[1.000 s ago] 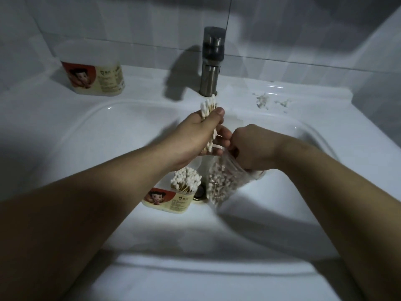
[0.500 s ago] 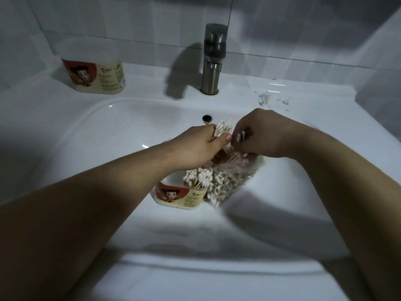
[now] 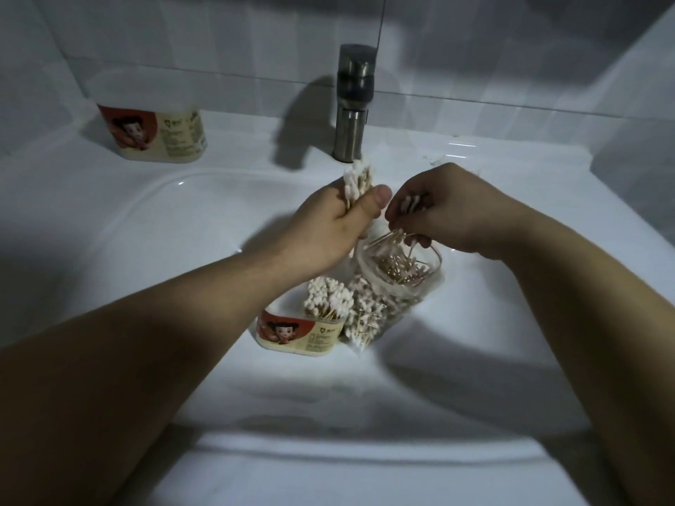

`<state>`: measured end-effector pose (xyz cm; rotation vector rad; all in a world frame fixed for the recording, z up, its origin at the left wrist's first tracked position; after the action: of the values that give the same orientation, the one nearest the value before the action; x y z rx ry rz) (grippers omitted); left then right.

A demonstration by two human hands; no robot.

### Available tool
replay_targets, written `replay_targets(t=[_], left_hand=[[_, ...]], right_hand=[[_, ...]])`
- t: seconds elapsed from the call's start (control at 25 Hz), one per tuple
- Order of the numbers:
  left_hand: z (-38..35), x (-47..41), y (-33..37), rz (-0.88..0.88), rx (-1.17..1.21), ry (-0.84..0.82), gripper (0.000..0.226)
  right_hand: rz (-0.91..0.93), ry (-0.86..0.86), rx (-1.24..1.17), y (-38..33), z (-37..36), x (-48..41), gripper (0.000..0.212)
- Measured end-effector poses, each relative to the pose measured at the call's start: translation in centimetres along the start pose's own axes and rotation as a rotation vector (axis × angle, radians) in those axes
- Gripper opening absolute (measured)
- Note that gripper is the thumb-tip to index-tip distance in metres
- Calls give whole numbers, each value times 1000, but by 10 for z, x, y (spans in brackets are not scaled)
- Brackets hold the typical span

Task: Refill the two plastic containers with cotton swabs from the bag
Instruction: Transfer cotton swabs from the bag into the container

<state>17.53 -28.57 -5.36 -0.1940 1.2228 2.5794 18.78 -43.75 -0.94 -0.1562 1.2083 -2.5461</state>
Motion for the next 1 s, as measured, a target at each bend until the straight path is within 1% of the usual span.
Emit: replay_targets(t=[0.04, 0.16, 0.2, 0.32, 0.4, 0.48, 0.6, 0.72, 0.8, 0.88, 1.0], left_hand=[[-1, -1, 1, -12, 30, -14, 48], [-8, 1, 7, -50, 46, -99, 21], [-10, 2, 8, -57, 29, -115, 16], [-16, 4, 9, -89, 7, -158, 16], [-19, 5, 9, -106, 46, -183, 14], [-20, 4, 4, -41, 150, -179, 20], [-22, 3, 2, 40, 264, -176, 16], [-23, 2, 0, 71, 297, -153, 10], [-22, 1, -1, 92, 320, -141, 11], [-21, 0, -1, 94, 320, -156, 11], [-21, 1, -3, 119, 272, -170, 19]], right_hand=[[16, 7, 4, -1, 0, 0, 17], [35, 12, -13, -4, 1, 0, 20], [34, 8, -48, -5, 2, 0, 20], [39, -13, -155, -5, 1, 0, 22], [32, -23, -241, -3, -2, -1, 18], [6, 0, -327, 1, -4, -4, 11], [6, 72, -360, 2, -4, -6, 5], [32, 143, -312, 2, -3, -6, 12], [33, 172, -296, 2, -3, -7, 18], [16, 172, -286, 4, -4, -7, 23], [-14, 127, -299, 9, -10, -10, 29]])
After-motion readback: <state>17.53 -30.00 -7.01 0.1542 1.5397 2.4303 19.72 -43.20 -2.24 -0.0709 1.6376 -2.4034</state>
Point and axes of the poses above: each hand's wrist, its own x-axis away from the middle knuckle, its own z-axis out of the back of the hand, y = z × x, the point moved 6 cm from there along -x, towards the middle knuckle, and after that the axes turned 13 degrees about -x, right-handed, at the moved point
